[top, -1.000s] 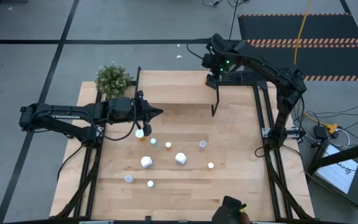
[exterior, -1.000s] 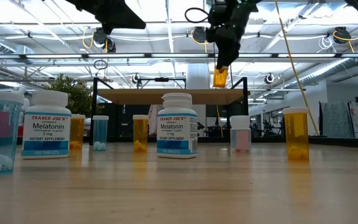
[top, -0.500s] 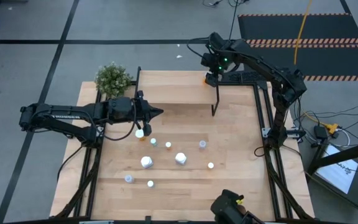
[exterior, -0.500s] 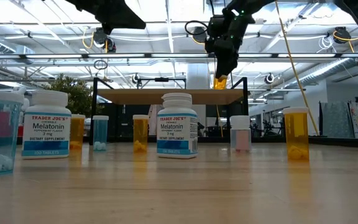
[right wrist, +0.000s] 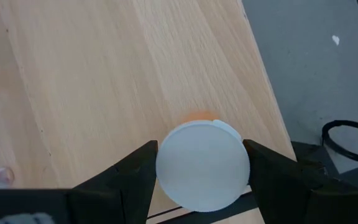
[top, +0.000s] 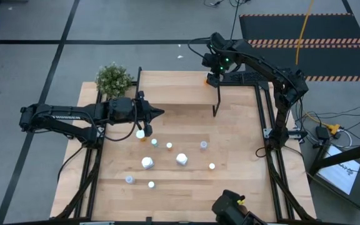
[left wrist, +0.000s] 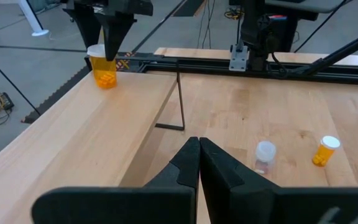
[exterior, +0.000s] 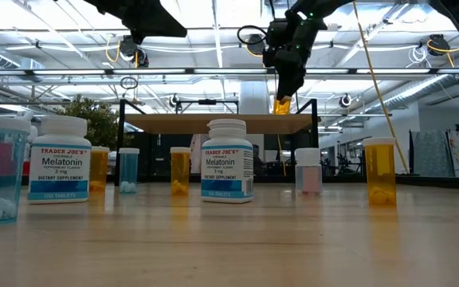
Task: Pick and place medicine bottles onto shelf by color
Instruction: Put the bottom big orange pill bottle on the shelf, then put the big orange pill bottle on the shelf aligned with the big orange pill bottle
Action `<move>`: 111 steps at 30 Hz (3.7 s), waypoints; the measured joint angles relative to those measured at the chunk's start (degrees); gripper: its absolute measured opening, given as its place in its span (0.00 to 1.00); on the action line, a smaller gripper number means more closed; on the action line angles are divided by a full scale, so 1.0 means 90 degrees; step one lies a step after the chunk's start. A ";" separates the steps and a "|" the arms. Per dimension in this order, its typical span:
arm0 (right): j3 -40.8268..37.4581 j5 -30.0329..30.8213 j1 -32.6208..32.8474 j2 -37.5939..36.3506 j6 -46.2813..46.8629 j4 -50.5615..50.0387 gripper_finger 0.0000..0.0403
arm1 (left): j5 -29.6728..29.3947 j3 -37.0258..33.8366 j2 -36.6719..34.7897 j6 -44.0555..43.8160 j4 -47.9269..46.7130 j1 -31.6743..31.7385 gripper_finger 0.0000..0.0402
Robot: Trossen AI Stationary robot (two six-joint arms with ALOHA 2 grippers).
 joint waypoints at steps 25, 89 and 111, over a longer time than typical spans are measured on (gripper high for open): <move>0.0000 -0.0158 -0.0059 0.0061 -0.0197 0.0108 0.56 | 0.0000 0.0000 0.0000 -0.0005 -0.0004 0.0000 0.04; -0.4995 0.0223 0.0448 -0.4421 0.0578 0.4097 0.40 | -0.0002 0.0000 0.0000 0.0015 0.0001 0.0000 0.04; -0.6300 -0.0327 -0.0357 -0.3497 0.0468 0.6359 0.07 | -0.0004 0.0000 0.0000 0.0080 0.0005 0.0000 0.04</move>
